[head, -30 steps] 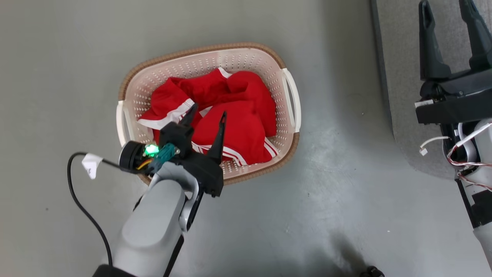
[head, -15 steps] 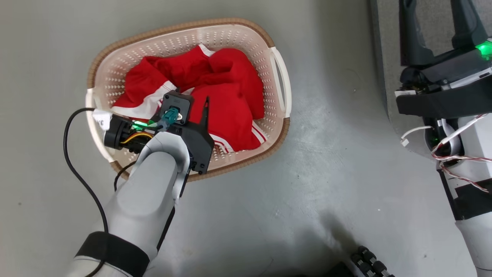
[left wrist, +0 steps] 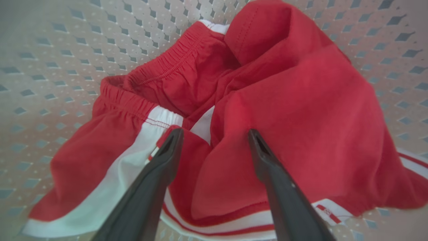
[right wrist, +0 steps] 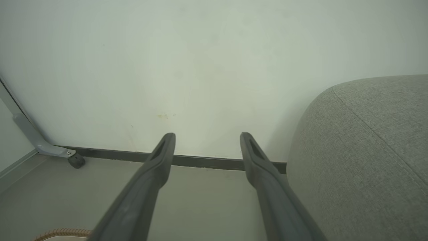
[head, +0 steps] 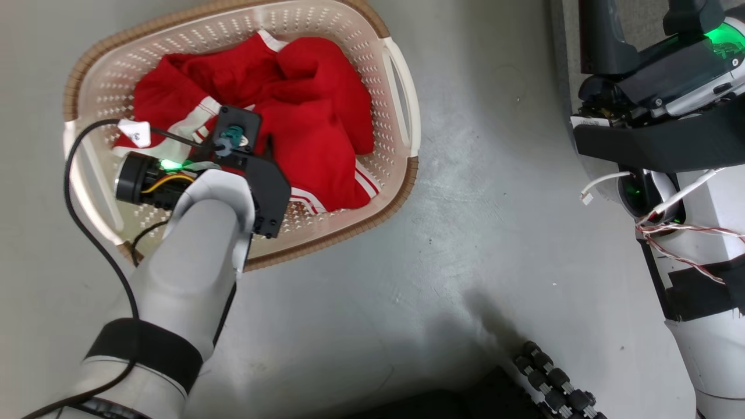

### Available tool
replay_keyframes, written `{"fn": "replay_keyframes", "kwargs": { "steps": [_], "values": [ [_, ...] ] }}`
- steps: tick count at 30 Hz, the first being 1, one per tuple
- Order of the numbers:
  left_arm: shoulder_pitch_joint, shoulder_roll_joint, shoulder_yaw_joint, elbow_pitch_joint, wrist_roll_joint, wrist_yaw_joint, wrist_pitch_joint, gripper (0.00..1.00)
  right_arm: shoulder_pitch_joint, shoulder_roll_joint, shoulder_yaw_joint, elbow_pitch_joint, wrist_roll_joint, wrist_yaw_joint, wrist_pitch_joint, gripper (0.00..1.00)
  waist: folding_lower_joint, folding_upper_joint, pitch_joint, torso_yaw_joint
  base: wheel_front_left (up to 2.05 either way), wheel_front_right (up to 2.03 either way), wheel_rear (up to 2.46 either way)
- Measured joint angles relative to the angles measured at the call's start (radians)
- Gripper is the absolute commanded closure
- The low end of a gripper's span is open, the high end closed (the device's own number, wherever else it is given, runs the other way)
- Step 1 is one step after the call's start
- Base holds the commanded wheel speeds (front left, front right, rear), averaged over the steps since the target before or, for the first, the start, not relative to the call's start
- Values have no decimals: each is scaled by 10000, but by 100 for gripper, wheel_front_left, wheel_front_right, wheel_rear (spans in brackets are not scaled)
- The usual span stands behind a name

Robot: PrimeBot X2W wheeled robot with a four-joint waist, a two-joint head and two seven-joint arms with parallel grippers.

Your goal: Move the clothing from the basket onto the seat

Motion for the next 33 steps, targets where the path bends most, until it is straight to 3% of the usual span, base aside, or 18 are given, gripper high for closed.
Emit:
{"fn": "replay_keyframes", "kwargs": {
  "steps": [17, 22, 23, 33],
  "values": [
    [-929, 531, -182, 685, 393, 71, 514, 0, -115, 577, 115, -272, 6, 90, 0, 0, 1, 0, 853, -768, 0, 0, 0],
    [-957, 468, -255, 830, 426, -205, 512, 5, -115, 646, 67, -224, 17, 104, 2, 0, 0, 0, 987, -1021, 0, 0, 0],
    [-958, 443, -261, 851, 426, -207, 512, 100, -115, 646, 52, -188, 17, 104, 0, 0, 0, 0, 992, -1043, 0, 0, 0],
    [-902, 180, -240, 995, 297, -431, 153, 100, -114, 652, -217, 410, 17, 136, 2, 0, -1, -2, 600, -982, 0, 0, 0]
  ]
}}
